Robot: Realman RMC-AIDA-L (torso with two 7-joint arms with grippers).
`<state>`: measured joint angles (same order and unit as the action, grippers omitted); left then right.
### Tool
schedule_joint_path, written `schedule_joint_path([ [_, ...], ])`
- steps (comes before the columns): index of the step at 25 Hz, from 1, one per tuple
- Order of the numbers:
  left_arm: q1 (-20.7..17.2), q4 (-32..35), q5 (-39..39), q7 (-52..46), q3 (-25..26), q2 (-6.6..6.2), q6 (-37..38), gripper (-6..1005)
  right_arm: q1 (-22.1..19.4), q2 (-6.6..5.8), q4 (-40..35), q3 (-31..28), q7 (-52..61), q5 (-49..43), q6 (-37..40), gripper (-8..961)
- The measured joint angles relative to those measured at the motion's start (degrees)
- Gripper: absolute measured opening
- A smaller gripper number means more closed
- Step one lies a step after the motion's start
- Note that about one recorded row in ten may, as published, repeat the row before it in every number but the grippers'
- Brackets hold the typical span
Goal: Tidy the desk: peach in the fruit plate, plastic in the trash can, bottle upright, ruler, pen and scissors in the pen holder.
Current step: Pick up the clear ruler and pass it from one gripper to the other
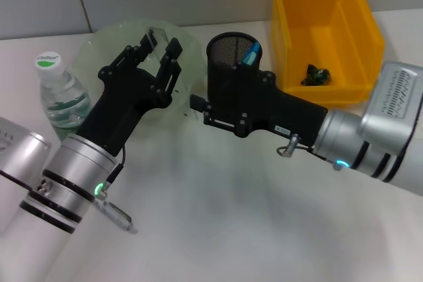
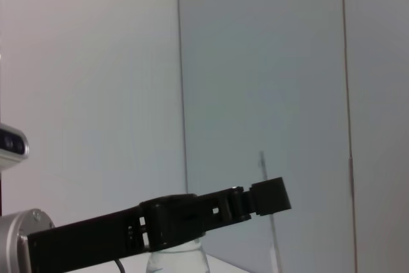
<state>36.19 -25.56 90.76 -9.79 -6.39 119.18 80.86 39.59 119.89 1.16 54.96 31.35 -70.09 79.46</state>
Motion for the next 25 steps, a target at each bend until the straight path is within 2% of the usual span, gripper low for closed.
schedule_joint_path([
  [9, 0.4, -1.14, 0.03, 2.32, 0.83, 0.0, -0.92, 445, 4.11, 0.0, 4.38, -2.99, -4.72, -0.24, -2.89, 744],
  [22, 0.95, -1.03, 1.36, 2.41, 1.92, 0.01, -2.07, 456, 6.57, 0.0, 4.81, -2.82, -5.63, -0.59, -5.2, 743],
  [25, 0.96, -0.99, 2.54, 2.41, 2.63, 0.0, -2.51, 458, 6.63, 0.0, 4.84, -2.98, -6.03, -0.61, -5.2, 675],
])
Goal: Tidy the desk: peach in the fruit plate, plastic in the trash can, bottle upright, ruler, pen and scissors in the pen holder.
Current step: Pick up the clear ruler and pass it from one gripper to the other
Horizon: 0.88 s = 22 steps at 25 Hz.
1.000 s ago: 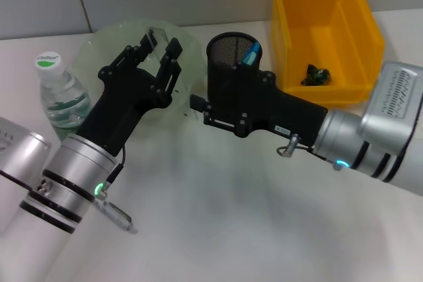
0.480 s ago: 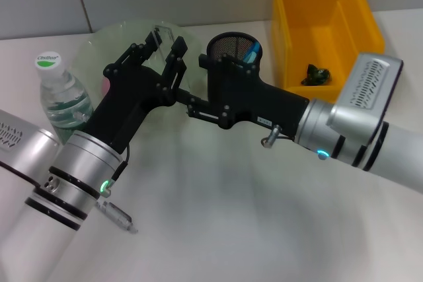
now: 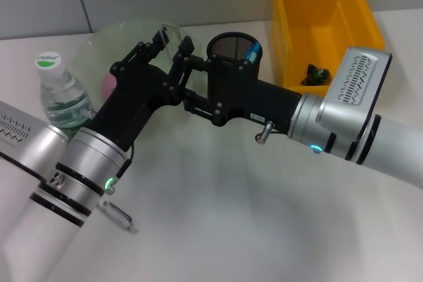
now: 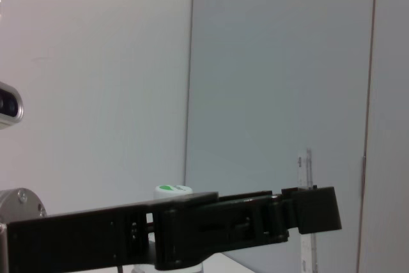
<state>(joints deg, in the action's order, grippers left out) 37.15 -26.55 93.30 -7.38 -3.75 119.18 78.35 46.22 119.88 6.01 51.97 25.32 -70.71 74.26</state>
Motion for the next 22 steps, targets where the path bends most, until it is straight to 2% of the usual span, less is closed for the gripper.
schedule_joint_path([
  [6, 0.01, 0.1, 1.07, 0.0, 0.75, 0.0, -0.42, 464, 0.01, 0.0, 0.41, -0.41, -0.51, -0.04, 0.0, 571],
  [11, -0.09, 0.13, 1.22, 0.0, 0.85, 0.0, -0.42, 468, 0.04, 0.0, 0.68, -0.53, -0.54, -0.03, 0.1, 445],
  [16, -0.12, 0.18, 1.25, 0.0, 0.85, 0.0, -0.45, 472, 0.15, 0.0, 1.06, -2.09, -0.54, -0.03, 0.2, 225],
  [22, -0.15, 0.24, 1.28, 0.0, 0.85, 0.0, -0.78, 477, 0.42, 0.0, 1.6, -2.84, -0.54, -0.04, 0.45, 204],
])
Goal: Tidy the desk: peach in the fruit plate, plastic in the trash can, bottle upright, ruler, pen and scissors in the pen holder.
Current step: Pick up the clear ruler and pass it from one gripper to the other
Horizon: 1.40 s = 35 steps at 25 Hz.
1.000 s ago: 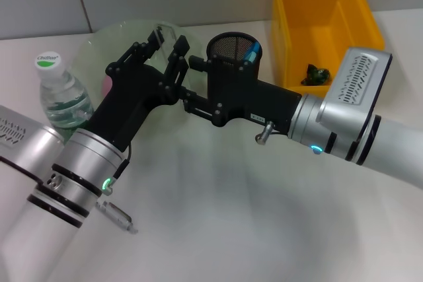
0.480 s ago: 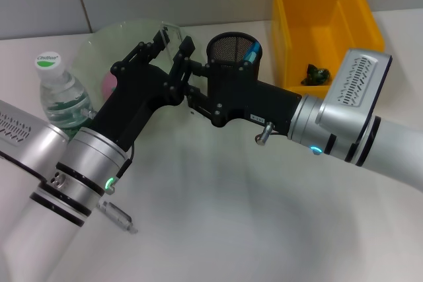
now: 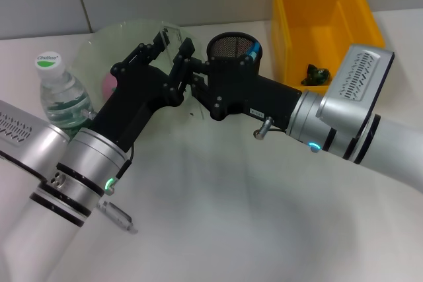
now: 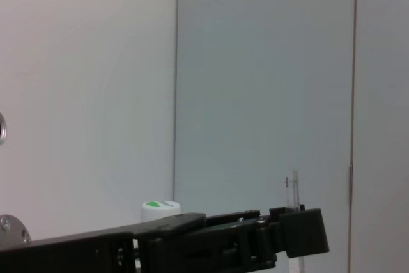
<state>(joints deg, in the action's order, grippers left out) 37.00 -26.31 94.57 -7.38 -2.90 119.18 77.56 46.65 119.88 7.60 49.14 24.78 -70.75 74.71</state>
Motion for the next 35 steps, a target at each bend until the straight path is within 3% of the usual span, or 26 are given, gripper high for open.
schedule_joint_path([
  [35, -0.03, 0.1, 0.58, 0.0, 0.04, 0.0, -0.85, 507, 0.99, 0.0, 1.37, -0.72, 0.28, -0.01, -0.29, 14],
])
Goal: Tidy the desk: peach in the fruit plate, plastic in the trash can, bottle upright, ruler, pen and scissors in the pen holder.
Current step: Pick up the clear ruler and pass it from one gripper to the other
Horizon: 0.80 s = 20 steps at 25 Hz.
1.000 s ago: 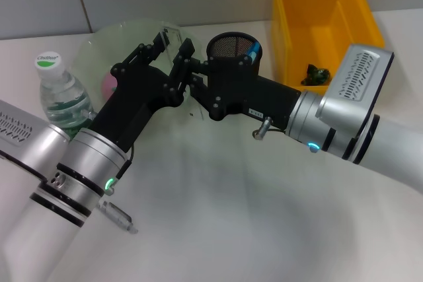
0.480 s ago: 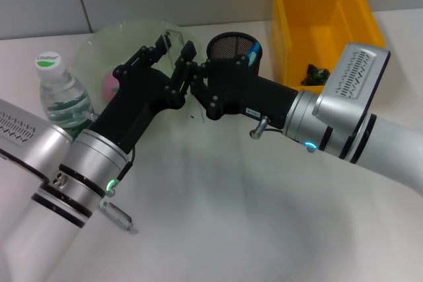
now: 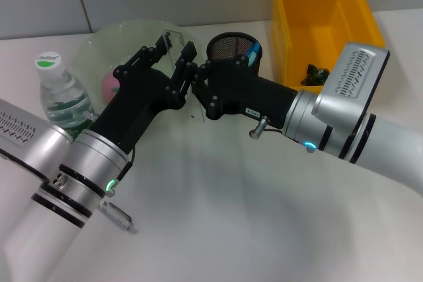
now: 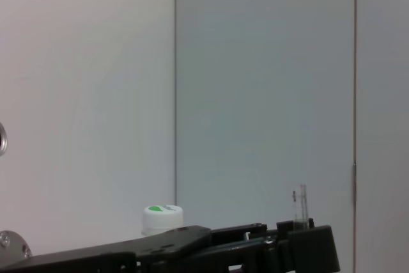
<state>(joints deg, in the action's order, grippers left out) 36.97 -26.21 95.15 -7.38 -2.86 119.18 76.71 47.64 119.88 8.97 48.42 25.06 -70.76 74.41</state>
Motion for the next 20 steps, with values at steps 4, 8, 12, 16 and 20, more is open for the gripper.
schedule_joint_path([
  [4, 0.09, 0.25, 0.93, 0.01, 0.05, -0.05, -0.13, 510, 0.0, 0.0, -0.01, 0.01, 0.07, 0.0, -0.18, 4],
  [8, 0.16, 0.58, 2.73, 0.03, 0.74, -0.07, -0.61, 514, -0.01, -0.01, 0.0, 0.01, 0.06, 0.01, -0.53, 5],
  [12, 0.18, 0.67, 3.68, 0.0, 1.02, -0.01, -0.72, 517, 0.06, -0.01, -0.02, 0.01, 0.05, 0.03, -0.63, 11],
  [16, 0.12, 0.74, 3.98, -0.01, 1.52, 0.03, -0.77, 521, 0.09, -0.01, -0.02, 0.01, 0.05, 0.04, -0.64, 17],
  [20, 0.02, 0.89, 4.01, -0.01, 1.88, 0.02, -0.78, 524, 0.09, 0.0, -0.01, 0.01, 0.05, 0.04, -0.63, 23],
])
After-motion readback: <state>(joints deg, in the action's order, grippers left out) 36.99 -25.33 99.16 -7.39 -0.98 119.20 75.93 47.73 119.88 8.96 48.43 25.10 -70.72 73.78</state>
